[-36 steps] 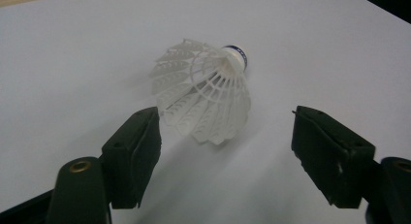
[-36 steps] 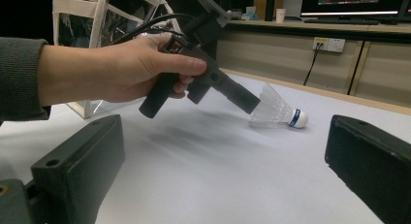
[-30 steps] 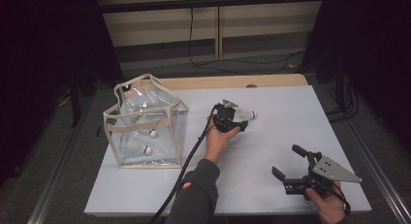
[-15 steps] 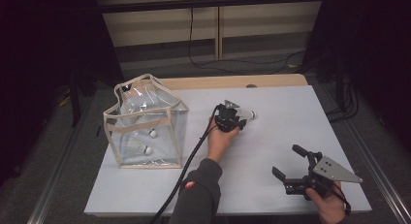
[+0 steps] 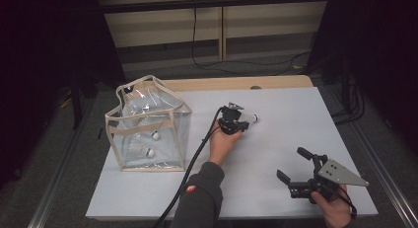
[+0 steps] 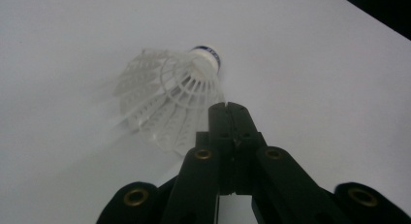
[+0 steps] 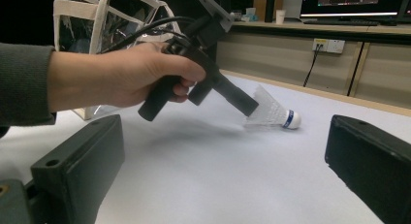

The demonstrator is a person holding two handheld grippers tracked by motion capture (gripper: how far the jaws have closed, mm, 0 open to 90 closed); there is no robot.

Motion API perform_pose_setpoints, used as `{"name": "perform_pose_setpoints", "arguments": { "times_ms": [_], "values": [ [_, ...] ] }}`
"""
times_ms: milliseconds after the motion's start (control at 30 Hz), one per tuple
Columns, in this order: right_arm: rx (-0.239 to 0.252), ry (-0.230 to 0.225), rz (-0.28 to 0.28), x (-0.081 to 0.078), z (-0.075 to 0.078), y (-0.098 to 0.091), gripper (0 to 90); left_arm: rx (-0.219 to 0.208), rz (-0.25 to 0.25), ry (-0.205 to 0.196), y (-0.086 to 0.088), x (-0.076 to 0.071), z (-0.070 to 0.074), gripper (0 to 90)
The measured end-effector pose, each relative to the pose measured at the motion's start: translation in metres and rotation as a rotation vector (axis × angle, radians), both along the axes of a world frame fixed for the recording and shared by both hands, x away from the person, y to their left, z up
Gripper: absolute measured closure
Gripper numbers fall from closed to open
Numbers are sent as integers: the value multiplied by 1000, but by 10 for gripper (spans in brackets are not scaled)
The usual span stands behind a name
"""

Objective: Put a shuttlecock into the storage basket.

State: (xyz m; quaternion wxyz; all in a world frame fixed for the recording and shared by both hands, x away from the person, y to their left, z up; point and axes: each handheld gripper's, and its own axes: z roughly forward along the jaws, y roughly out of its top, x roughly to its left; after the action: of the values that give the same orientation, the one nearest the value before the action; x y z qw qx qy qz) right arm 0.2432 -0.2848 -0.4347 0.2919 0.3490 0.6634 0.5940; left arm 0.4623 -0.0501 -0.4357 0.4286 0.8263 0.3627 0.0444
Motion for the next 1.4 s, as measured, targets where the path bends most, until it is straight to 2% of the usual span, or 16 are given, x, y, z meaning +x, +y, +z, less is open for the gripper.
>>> {"name": "perform_pose_setpoints", "arguments": {
  "times_ms": [200, 433, 567, 667, 800, 867, 1000, 1133, 1267, 1400],
  "values": [
    [2, 0, -1, 0, 0, -1, 4, -12, 7, 5, 12, -6, 6, 900],
    [-3, 2, 5, 0, -1, 1, 4, 0, 9, 18, 24, -12, 5, 900],
    [-4, 3, 4, 1, 0, 1, 3, -1, 9, 15, 22, -12, 4, 838],
    [-4, 6, 5, 1, -1, 1, 4, -12, 35, 29, 18, -11, 0, 773],
    [1, 2, 5, 1, -1, 1, 3, -8, 47, 30, 13, -7, -6, 761],
    [2, 5, 5, 1, -1, 1, 4, -20, 64, 32, 11, -5, -10, 758],
    [3, 7, 3, 1, -1, 0, 3, -18, 75, 22, 5, -3, -14, 774],
    [4, 6, 0, 1, -1, -1, 4, -19, 72, 29, 1, -3, -14, 813],
    [2, 4, 6, 1, 0, 0, 4, -15, 73, 44, 4, -3, -10, 881],
    [2, 1, 4, 1, 0, 0, 3, -26, 70, 50, 11, -3, -1, 892]
  ]
}}
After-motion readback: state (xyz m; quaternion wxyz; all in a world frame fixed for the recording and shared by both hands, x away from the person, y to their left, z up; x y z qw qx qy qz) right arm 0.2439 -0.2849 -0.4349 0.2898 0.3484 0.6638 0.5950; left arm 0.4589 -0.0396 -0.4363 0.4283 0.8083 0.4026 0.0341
